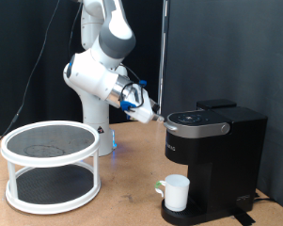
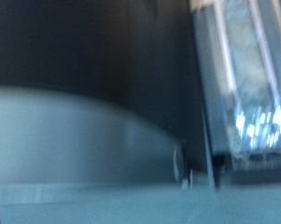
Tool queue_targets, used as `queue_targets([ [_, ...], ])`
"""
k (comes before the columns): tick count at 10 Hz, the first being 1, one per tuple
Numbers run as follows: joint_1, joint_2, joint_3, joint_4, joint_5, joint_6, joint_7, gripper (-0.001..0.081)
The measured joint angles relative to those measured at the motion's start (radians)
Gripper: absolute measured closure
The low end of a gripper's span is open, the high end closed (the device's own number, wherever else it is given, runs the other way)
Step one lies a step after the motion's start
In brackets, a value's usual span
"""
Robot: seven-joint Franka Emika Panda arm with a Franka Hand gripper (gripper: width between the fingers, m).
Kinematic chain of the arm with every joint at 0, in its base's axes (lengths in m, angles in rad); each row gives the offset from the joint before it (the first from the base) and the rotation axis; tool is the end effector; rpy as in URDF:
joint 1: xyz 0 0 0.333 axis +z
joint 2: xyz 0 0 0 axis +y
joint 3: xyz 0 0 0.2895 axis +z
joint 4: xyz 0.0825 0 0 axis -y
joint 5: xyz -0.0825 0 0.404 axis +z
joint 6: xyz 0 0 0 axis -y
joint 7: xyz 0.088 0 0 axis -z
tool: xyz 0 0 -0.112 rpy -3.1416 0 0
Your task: Make a cup of coffee with the keurig machine
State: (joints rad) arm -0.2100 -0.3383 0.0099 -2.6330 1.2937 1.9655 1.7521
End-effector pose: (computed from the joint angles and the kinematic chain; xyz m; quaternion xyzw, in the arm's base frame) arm 0.4245 -0.0181 0.3309 -0.1762 0.8321 0.4498 0.2726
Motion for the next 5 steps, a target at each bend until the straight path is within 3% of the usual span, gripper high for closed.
queue_targets([
  [5, 0.0, -0.147, -0.01, 0.025, 0.076, -0.048, 0.077, 0.0072],
])
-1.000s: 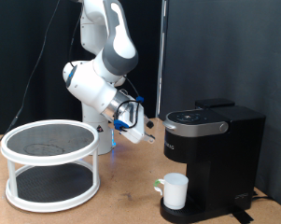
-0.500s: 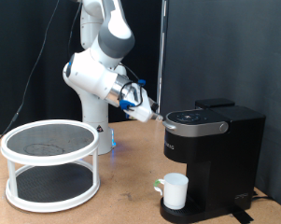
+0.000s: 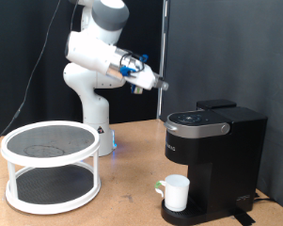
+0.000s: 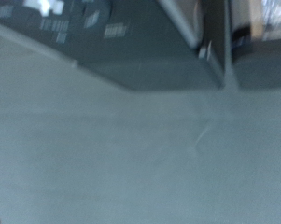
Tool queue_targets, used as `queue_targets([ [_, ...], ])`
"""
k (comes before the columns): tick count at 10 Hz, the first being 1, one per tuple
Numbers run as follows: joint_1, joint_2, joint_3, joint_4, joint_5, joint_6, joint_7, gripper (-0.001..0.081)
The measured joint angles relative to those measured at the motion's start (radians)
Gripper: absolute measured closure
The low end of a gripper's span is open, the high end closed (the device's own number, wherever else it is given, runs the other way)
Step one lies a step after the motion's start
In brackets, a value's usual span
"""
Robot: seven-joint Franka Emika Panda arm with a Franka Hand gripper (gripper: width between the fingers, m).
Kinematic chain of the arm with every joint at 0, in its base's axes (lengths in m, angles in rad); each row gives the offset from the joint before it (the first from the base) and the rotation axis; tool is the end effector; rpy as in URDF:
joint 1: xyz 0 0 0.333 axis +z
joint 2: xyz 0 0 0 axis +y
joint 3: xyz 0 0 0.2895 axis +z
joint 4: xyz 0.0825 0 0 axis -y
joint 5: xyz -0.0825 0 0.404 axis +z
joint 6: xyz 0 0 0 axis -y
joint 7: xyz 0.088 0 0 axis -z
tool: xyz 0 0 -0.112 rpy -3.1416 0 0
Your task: Make a cup of coffee with the keurig machine
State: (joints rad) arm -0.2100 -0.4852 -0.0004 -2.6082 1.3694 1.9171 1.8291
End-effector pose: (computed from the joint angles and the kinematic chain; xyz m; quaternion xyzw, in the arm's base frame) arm 0.4263 -0.0154 0.4097 -0.1694 0.8002 0.4674 0.3355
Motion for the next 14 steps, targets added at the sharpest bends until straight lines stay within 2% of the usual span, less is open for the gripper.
queue_targets([
  [2, 0.0, -0.05, 0.0, 0.011, 0.01, 0.0, 0.078, 0.0072],
  [4, 0.0, -0.043, 0.001, 0.012, 0.017, 0.005, 0.037, 0.0072],
  [6, 0.001, -0.037, 0.033, 0.048, 0.013, 0.062, -0.008, 0.0072],
  [7, 0.001, -0.027, 0.062, 0.082, -0.046, 0.096, -0.004, 0.0072],
  [8, -0.003, -0.01, 0.095, 0.124, -0.167, 0.108, 0.042, 0.0072],
  [9, -0.005, 0.015, 0.123, 0.172, -0.28, 0.097, 0.121, 0.0072],
  [10, -0.005, 0.046, 0.144, 0.22, -0.349, 0.085, 0.195, 0.0072],
  [13, -0.004, 0.153, 0.173, 0.335, -0.381, 0.067, 0.317, 0.0072],
  [14, -0.004, 0.151, 0.173, 0.332, -0.381, 0.072, 0.306, 0.0072],
])
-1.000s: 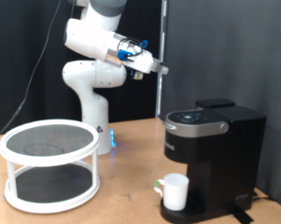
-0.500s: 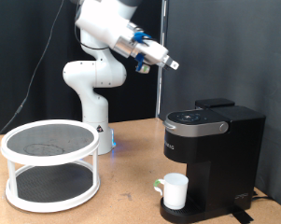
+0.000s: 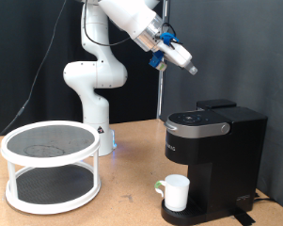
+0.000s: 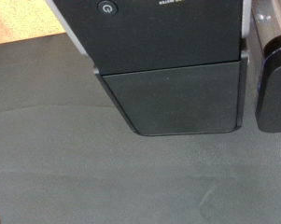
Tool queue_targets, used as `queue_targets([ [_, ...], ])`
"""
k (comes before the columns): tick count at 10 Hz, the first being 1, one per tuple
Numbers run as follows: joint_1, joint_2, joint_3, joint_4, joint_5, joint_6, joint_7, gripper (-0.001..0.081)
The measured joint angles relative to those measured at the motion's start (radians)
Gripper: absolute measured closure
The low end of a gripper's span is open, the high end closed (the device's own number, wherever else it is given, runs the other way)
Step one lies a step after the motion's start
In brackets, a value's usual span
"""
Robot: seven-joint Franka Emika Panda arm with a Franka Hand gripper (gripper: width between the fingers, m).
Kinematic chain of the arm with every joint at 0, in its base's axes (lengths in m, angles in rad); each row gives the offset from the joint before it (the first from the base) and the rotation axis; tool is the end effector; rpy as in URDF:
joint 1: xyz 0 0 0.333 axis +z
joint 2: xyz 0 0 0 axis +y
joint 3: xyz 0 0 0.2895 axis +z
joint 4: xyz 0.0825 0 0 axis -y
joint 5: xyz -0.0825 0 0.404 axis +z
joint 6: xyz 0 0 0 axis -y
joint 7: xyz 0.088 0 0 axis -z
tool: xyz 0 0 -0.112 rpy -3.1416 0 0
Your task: Make a cup of coffee with the keurig machine
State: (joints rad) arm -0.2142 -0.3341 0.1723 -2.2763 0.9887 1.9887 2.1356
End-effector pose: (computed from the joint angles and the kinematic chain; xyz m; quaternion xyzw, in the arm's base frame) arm 0.4967 0.0385 0.4783 -0.2474 0.8763 0.3444 0.2285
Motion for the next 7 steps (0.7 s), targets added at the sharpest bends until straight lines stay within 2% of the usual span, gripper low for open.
queue_targets([
  [2, 0.0, 0.0, 0.024, 0.002, -0.094, 0.07, -0.025, 0.0072],
  [4, -0.005, 0.002, 0.078, 0.03, -0.308, 0.137, -0.005, 0.0072],
  [6, -0.008, 0.024, 0.124, 0.096, -0.511, 0.099, 0.027, 0.0072],
  [7, -0.008, 0.046, 0.139, 0.137, -0.564, 0.058, 0.048, 0.0072],
])
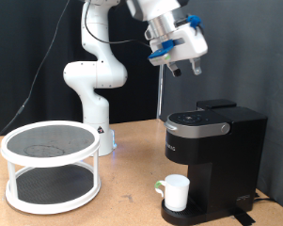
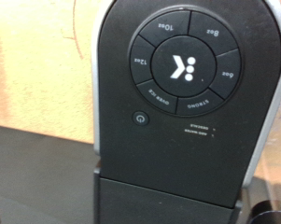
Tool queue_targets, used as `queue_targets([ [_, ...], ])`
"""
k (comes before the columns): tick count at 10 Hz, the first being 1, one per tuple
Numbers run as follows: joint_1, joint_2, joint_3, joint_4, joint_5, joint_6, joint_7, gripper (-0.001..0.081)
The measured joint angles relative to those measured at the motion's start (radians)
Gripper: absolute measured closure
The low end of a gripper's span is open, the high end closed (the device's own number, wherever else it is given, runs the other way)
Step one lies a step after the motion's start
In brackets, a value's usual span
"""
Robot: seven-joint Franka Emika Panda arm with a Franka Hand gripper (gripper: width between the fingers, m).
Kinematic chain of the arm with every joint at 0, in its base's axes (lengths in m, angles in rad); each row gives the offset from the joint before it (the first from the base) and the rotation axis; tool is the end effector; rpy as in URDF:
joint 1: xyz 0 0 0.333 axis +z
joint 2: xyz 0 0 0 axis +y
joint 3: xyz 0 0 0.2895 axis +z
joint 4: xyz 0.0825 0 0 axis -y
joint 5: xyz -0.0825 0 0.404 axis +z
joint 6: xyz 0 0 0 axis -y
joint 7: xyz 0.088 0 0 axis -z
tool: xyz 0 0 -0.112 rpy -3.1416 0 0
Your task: Make a cup of coffee with the keurig machine
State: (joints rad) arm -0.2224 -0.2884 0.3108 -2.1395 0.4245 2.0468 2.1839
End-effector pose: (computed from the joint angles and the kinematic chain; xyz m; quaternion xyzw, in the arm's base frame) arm 0.5152 0.0790 0.5042 -0.4196 0.8900 0.0987 0.1488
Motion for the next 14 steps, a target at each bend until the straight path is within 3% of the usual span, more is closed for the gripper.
queue_targets([
  [2, 0.001, 0.052, 0.007, 0.066, 0.007, -0.061, 0.039, 0.0072],
  [5, 0.0, 0.051, 0.015, 0.046, -0.082, -0.032, 0.021, 0.0072],
  [7, 0.0, 0.051, 0.028, 0.015, -0.142, 0.044, 0.021, 0.0072],
  [9, 0.003, 0.054, 0.032, -0.013, -0.123, 0.094, 0.02, 0.0072],
  [13, 0.008, 0.059, 0.033, -0.045, -0.055, 0.096, 0.006, 0.0083],
  [14, 0.008, 0.061, 0.036, -0.052, -0.057, 0.097, 0.006, 0.0256],
])
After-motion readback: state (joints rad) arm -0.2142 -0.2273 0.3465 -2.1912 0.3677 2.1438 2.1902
